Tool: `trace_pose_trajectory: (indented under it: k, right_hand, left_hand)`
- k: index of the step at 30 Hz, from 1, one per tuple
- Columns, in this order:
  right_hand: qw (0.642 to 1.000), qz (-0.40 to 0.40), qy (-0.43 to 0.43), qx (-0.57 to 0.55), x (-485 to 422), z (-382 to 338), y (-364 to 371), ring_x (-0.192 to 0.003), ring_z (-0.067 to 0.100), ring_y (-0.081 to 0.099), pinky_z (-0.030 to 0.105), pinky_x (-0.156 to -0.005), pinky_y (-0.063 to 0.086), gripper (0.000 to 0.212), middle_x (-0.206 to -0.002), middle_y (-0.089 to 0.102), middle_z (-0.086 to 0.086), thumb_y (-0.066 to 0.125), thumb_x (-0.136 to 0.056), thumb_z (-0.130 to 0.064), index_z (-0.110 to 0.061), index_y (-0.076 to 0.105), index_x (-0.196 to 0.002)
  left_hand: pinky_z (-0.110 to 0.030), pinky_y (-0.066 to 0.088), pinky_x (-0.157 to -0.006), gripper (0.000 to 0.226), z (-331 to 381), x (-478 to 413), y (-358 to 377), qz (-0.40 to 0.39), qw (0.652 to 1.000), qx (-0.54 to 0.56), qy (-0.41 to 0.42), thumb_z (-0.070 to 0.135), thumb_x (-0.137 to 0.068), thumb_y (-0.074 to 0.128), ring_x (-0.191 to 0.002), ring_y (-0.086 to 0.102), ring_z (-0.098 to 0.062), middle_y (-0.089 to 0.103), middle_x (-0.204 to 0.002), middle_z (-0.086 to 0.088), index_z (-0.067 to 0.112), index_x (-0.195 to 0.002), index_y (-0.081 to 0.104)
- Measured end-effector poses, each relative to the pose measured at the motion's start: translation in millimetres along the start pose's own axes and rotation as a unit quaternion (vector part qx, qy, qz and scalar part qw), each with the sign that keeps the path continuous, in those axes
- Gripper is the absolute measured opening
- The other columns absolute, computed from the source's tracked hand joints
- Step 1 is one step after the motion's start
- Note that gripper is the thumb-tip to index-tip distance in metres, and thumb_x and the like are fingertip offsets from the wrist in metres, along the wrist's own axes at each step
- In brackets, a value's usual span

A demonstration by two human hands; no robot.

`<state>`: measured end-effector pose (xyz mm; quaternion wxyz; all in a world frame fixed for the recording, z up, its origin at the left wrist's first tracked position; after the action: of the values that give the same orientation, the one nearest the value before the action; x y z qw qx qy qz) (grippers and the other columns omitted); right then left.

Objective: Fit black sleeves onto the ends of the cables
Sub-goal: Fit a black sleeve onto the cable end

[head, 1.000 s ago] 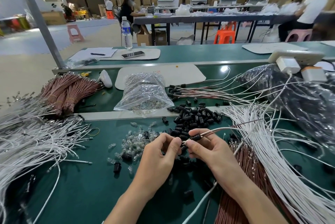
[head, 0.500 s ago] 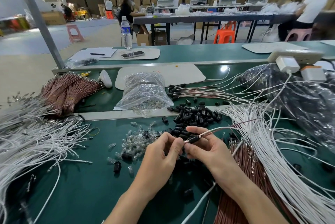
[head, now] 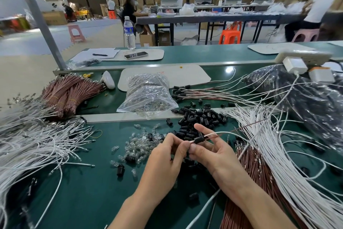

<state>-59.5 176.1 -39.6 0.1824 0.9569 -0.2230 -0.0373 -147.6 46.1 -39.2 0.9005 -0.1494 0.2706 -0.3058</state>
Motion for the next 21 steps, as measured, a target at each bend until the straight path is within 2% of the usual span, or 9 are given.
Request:
trace_pose_trajectory:
  k: [2, 5, 8, 11, 14, 19, 21]
  right_hand:
    - [1.0, 0.004, -0.001, -0.01, -0.4, -0.5, 0.1, -0.098, 0.028, 0.073, 0.026, -0.079, 0.059, 0.06, -0.094, 0.071, 0.019, 0.088, -0.066, -0.024, -0.034, 0.07, -0.122]
    - [1.0, 0.021, -0.018, 0.01, -0.7, -1.1, -0.4, -0.098, 0.028, 0.075, 0.026, -0.08, 0.06, 0.071, -0.087, 0.069, 0.013, 0.087, -0.065, -0.029, -0.031, 0.063, -0.132]
    - [0.998, 0.028, -0.038, 0.028, 0.1, -1.5, 1.0, -0.099, 0.032, 0.075, 0.028, -0.083, 0.061, 0.075, -0.081, 0.065, 0.01, 0.086, -0.069, -0.024, -0.034, 0.057, -0.137]
    - [0.998, 0.023, -0.043, 0.036, 1.1, -2.0, 2.4, -0.099, 0.031, 0.075, 0.028, -0.082, 0.061, 0.073, -0.082, 0.072, 0.007, 0.082, -0.075, -0.016, -0.036, 0.053, -0.139]
    - [0.998, 0.017, -0.045, 0.035, 1.1, -3.7, 3.4, -0.099, 0.03, 0.075, 0.028, -0.081, 0.061, 0.071, -0.087, 0.075, 0.012, 0.08, -0.078, -0.012, -0.037, 0.053, -0.139]
    - [0.998, 0.021, -0.042, 0.042, 0.2, -1.8, 1.4, -0.095, 0.026, 0.076, 0.028, -0.081, 0.061, 0.068, -0.076, 0.07, -0.001, 0.08, -0.077, -0.015, -0.034, 0.055, -0.138]
    - [0.998, 0.022, -0.039, 0.044, -0.4, -1.6, 0.7, -0.092, 0.025, 0.076, 0.028, -0.081, 0.061, 0.068, -0.075, 0.068, -0.001, 0.081, -0.075, -0.018, -0.034, 0.056, -0.136]
  left_hand:
    - [-0.021, 0.044, -0.062, 0.024, -1.0, 1.1, 0.0, 0.003, 1.0, -0.027, 0.008, 0.061, -0.099, 0.042, -0.072, 0.062, -0.007, 0.067, -0.08, 0.017, 0.041, -0.091, 0.052]
    - [-0.022, 0.034, -0.057, 0.024, -1.1, 2.9, 0.4, -0.001, 0.999, -0.04, 0.015, 0.057, -0.101, 0.043, -0.06, 0.051, -0.005, 0.061, -0.071, 0.015, 0.039, -0.089, 0.051]
    - [-0.03, 0.041, -0.056, 0.027, 1.0, 2.6, 0.2, 0.001, 1.0, -0.023, 0.017, 0.056, -0.101, 0.044, -0.064, 0.056, -0.014, 0.062, -0.074, 0.009, 0.034, -0.088, 0.052]
    - [-0.042, 0.045, -0.056, 0.027, 3.4, 1.7, -0.1, -0.001, 1.0, 0.012, 0.018, 0.053, -0.102, 0.045, -0.061, 0.055, -0.021, 0.062, -0.073, 0.003, 0.032, -0.088, 0.054]
    - [-0.044, 0.042, -0.057, 0.028, 3.7, 1.0, -0.3, -0.008, 1.0, 0.021, 0.019, 0.051, -0.103, 0.045, -0.059, 0.053, -0.022, 0.061, -0.071, -0.001, 0.03, -0.088, 0.055]
    - [-0.047, 0.041, -0.058, 0.029, 3.4, 1.3, 0.2, -0.019, 1.0, 0.012, 0.017, 0.052, -0.103, 0.044, -0.058, 0.052, -0.024, 0.059, -0.068, -0.003, 0.031, -0.086, 0.054]
    - [-0.045, 0.043, -0.06, 0.03, 3.6, 1.5, 0.5, -0.02, 1.0, 0.012, 0.011, 0.052, -0.103, 0.041, -0.061, 0.055, -0.023, 0.061, -0.07, 0.0, 0.032, -0.086, 0.054]
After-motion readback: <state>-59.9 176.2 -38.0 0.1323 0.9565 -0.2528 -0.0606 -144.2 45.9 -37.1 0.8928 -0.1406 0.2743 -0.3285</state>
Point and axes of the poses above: each hand's wrist, its own x-axis away from the middle knuckle, its own y-axis out of the palm, z = x × y, the point moved 3 cm from there along -x, towards the middle knuckle
